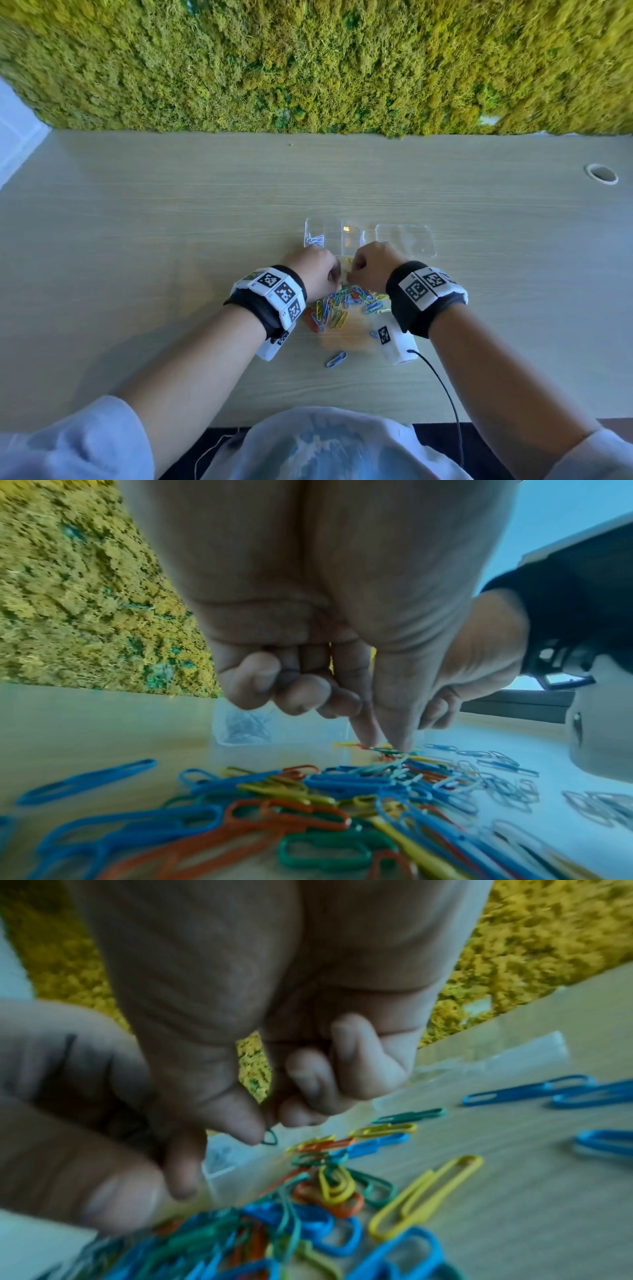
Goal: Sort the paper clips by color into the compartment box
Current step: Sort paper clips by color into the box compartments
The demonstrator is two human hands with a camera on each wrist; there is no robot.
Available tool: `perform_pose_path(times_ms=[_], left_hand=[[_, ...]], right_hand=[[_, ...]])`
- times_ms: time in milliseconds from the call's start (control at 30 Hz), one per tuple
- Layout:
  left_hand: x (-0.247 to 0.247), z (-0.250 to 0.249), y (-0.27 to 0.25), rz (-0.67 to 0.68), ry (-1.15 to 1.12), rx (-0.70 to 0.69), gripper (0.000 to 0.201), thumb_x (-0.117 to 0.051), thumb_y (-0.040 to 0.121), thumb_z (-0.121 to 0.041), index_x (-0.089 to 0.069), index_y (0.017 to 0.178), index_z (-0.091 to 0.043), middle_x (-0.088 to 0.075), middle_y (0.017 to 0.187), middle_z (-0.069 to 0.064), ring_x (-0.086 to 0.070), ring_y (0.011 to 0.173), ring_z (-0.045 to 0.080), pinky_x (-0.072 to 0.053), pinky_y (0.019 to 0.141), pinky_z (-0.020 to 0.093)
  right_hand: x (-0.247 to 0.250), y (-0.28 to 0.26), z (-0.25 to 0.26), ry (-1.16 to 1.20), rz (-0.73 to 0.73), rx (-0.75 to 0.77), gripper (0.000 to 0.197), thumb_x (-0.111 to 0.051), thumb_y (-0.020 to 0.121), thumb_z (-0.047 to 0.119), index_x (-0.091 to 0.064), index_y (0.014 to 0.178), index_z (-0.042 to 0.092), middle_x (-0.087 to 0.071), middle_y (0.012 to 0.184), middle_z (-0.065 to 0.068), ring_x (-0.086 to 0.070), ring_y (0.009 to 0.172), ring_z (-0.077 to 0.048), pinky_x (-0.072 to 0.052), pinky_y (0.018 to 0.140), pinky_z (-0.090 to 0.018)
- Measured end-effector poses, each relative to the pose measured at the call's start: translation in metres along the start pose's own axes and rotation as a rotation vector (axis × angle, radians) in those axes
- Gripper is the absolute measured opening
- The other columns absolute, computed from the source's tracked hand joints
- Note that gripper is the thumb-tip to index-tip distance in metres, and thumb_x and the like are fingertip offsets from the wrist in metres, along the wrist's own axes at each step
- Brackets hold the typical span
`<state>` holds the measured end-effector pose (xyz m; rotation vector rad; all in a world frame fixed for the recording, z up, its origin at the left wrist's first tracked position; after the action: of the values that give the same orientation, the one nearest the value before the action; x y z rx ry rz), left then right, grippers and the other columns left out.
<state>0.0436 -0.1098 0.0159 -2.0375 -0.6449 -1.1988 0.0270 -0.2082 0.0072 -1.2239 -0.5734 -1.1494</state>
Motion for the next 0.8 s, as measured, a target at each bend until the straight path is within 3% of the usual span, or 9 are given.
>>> perform_pose_path(times_ms=[67,167,300,367,500,600,667,733,800], left_hand=[[-0.004,-0.006,0.004,0.011,0.021,-0.001,0.009,-0.063,0.084,-0.028,-0.07,0.086,-0.023,-0.062,0.091,-0.004,-0.063,0.083,0.018,-0.048,0.069,0.026],[-0.007,-0.01,0.007,0.01,0.089,-0.013,0.011,-0.061,0.086,-0.024,-0.069,0.079,-0.022,-0.065,0.095,0.0,-0.066,0.085,0.022,-0.05,0.068,0.03],[-0.013,-0.005,0.01,0.009,0.034,-0.025,0.014,-0.057,0.085,-0.019,-0.069,0.077,-0.022,-0.068,0.093,0.003,-0.065,0.081,0.023,-0.056,0.075,0.036],[-0.011,-0.001,0.011,-0.012,-0.052,-0.022,0.01,-0.057,0.084,-0.02,-0.067,0.081,-0.021,-0.064,0.092,-0.001,-0.062,0.08,0.018,-0.053,0.075,0.029],[-0.006,0.014,0.009,-0.043,-0.387,0.082,0.003,-0.062,0.082,-0.02,-0.059,0.081,-0.019,-0.061,0.077,-0.005,-0.056,0.068,0.014,-0.047,0.065,0.026],[-0.016,0.021,0.006,0.028,-0.756,0.167,0.013,-0.06,0.086,-0.007,-0.054,0.081,-0.018,-0.059,0.069,0.001,-0.055,0.055,0.013,-0.048,0.048,0.023],[-0.019,0.022,0.005,0.046,-0.879,0.167,0.015,-0.056,0.088,0.001,-0.054,0.09,-0.014,-0.058,0.072,0.004,-0.057,0.059,0.016,-0.051,0.047,0.023],[-0.019,0.021,0.005,0.059,-0.833,0.169,0.017,-0.05,0.09,0.002,-0.055,0.096,-0.013,-0.058,0.072,0.004,-0.059,0.06,0.02,-0.053,0.05,0.027],[-0.018,0.018,0.004,0.067,-0.682,0.174,0.018,-0.044,0.09,-0.002,-0.057,0.091,-0.015,-0.057,0.067,0.0,-0.055,0.053,0.016,-0.047,0.047,0.023]], right_hand=[[0.007,-0.004,-0.016,0.191,-0.083,-0.052,0.017,-0.066,0.077,0.026,-0.056,0.065,0.021,-0.058,0.072,0.001,-0.054,0.072,-0.017,-0.042,0.058,-0.024],[0.012,-0.013,-0.033,0.533,-0.163,-0.065,0.021,-0.068,0.077,0.014,-0.052,0.063,0.017,-0.054,0.058,0.001,-0.048,0.054,-0.015,-0.039,0.051,-0.024],[-0.001,-0.021,-0.052,1.249,-0.17,-0.083,0.021,-0.048,0.084,-0.007,-0.061,0.083,0.01,-0.048,0.052,-0.004,-0.041,0.045,-0.015,-0.036,0.044,-0.022],[-0.015,-0.023,-0.058,1.54,-0.103,-0.152,0.028,-0.042,0.087,-0.005,-0.065,0.093,0.009,-0.048,0.056,-0.003,-0.043,0.046,-0.013,-0.038,0.042,-0.019],[-0.029,-0.025,-0.055,1.844,-0.019,-0.245,0.027,-0.033,0.089,0.007,-0.055,0.075,0.01,-0.047,0.06,-0.002,-0.044,0.044,-0.011,-0.039,0.039,-0.016],[-0.028,-0.019,-0.052,1.621,-0.039,-0.213,0.022,-0.045,0.09,0.011,-0.051,0.069,0.013,-0.047,0.058,-0.001,-0.039,0.044,-0.012,-0.031,0.038,-0.017],[-0.02,-0.014,-0.049,1.176,-0.1,-0.152,0.017,-0.057,0.088,0.011,-0.058,0.071,0.014,-0.047,0.06,-0.001,-0.039,0.049,-0.013,-0.031,0.041,-0.019],[-0.009,-0.012,-0.042,0.659,-0.158,-0.109,0.007,-0.064,0.085,0.017,-0.067,0.079,0.017,-0.055,0.067,0.003,-0.048,0.06,-0.013,-0.038,0.052,-0.021],[-0.002,-0.011,-0.036,0.288,-0.201,-0.101,0.012,-0.061,0.085,0.023,-0.072,0.089,0.02,-0.063,0.081,0.003,-0.056,0.073,-0.014,-0.042,0.062,-0.021]])
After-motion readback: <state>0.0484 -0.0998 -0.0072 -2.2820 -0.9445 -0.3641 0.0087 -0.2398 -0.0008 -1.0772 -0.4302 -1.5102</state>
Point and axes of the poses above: each hand's wrist, its own y-axis towards the middle knuckle, its own x-axis out of the back of the hand, z = x × y, the point moved 8 cm from there along y, towards the middle knuckle
